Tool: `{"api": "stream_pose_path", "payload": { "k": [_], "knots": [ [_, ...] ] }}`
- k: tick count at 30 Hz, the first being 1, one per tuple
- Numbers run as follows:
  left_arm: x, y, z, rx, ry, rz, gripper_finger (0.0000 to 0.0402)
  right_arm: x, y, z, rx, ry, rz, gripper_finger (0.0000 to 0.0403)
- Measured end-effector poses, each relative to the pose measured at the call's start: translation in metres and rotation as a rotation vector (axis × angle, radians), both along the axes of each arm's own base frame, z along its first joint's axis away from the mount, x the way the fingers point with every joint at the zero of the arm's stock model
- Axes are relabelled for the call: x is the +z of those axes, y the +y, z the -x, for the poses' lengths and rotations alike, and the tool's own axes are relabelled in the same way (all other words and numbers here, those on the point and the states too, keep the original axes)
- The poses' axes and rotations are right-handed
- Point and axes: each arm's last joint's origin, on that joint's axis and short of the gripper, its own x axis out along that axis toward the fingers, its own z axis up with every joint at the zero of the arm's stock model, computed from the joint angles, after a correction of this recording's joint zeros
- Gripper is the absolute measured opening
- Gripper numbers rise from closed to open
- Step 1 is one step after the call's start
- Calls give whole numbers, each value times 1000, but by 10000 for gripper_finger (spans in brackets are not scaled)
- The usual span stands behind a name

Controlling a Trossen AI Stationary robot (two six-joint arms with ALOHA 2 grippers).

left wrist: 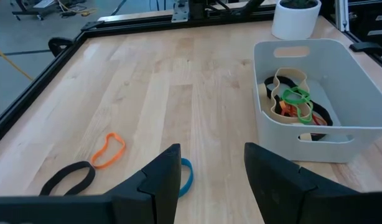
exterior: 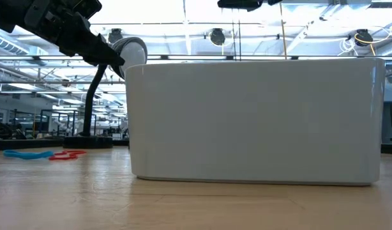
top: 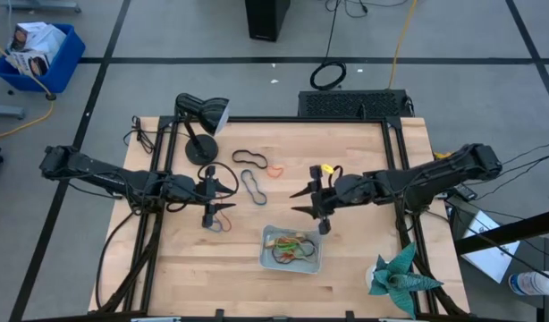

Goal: Pick and place rubber bands into bin
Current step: Put the orange rubber band into the gray bin

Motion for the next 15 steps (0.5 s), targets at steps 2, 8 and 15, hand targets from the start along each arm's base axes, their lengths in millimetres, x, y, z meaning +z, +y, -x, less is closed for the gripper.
{"api": "stream_pose_path", "payload": {
  "k": [2, 8, 15],
  "knots": [
    [0, 0, 0, 2, 0, 6, 184, 3, -4, 2, -26, -6, -34, 135],
    [0, 0, 0, 4, 0, 10, 184, 9, -19, 12, -82, 10, -66, 134],
    [0, 0, 0, 5, -1, 11, 184, 9, -43, 9, -181, 11, -81, 134]
  ]
}}
